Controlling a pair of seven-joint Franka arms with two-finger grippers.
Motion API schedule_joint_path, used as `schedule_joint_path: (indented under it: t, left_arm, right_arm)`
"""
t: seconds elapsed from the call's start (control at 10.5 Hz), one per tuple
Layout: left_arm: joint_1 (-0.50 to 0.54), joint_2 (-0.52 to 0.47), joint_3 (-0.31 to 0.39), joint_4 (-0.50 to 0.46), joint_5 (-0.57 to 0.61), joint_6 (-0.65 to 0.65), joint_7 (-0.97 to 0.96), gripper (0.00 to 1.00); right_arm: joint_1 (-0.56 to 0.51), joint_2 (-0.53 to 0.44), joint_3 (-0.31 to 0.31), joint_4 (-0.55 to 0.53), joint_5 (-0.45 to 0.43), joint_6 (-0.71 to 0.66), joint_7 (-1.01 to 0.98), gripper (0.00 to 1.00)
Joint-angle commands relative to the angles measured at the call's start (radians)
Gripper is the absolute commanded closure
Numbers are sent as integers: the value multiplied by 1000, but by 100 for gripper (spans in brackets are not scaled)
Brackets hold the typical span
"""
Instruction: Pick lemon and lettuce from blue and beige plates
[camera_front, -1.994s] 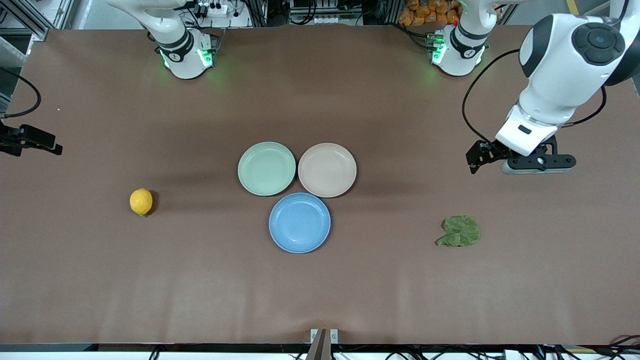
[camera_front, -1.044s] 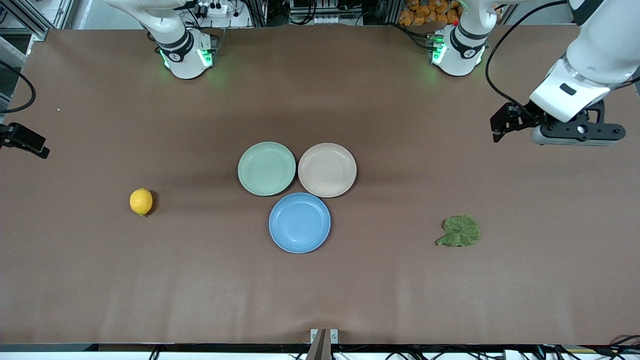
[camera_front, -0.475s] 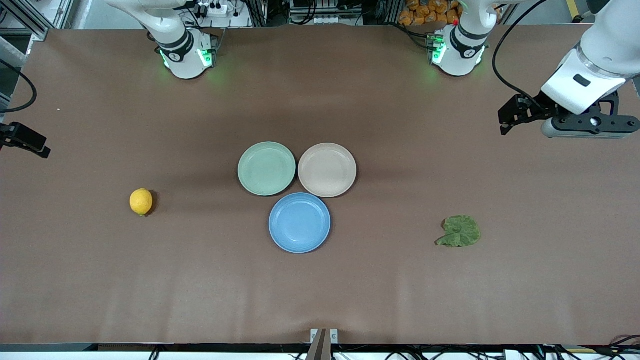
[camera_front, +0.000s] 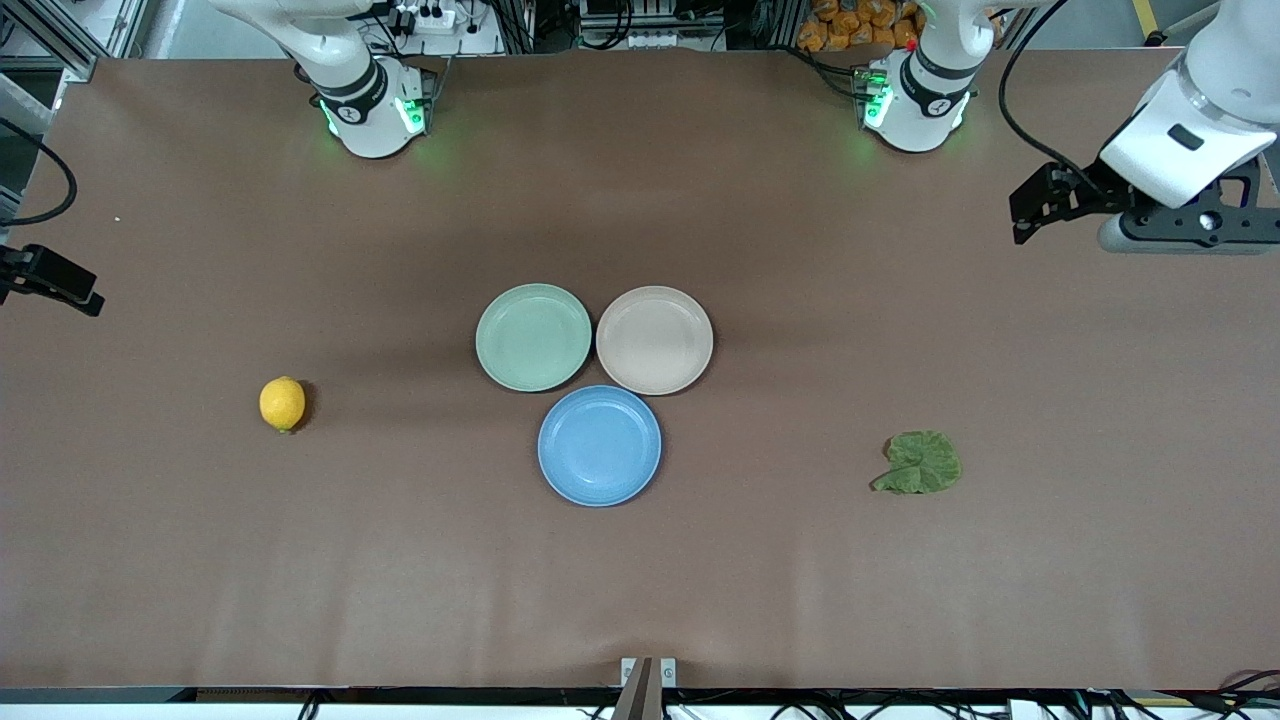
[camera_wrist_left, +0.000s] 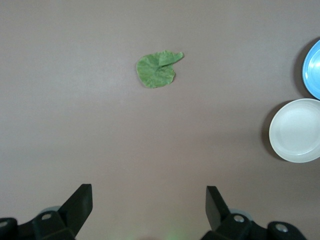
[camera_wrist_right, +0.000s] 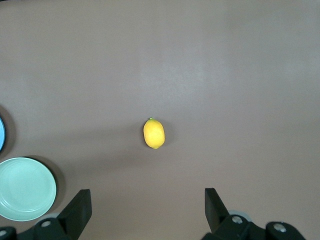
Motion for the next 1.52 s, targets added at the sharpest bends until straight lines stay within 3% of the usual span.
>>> schedule_joint_path:
  t: [0.0, 1.42]
  left_arm:
    - [8, 11, -3, 27, -17, -27, 12, 0]
    - [6, 4, -7, 27, -26, -43, 9, 0]
  right_arm:
    - [2, 5, 4, 15, -12, -12, 5, 0]
    - [31, 5, 1, 48, 56, -43, -22, 0]
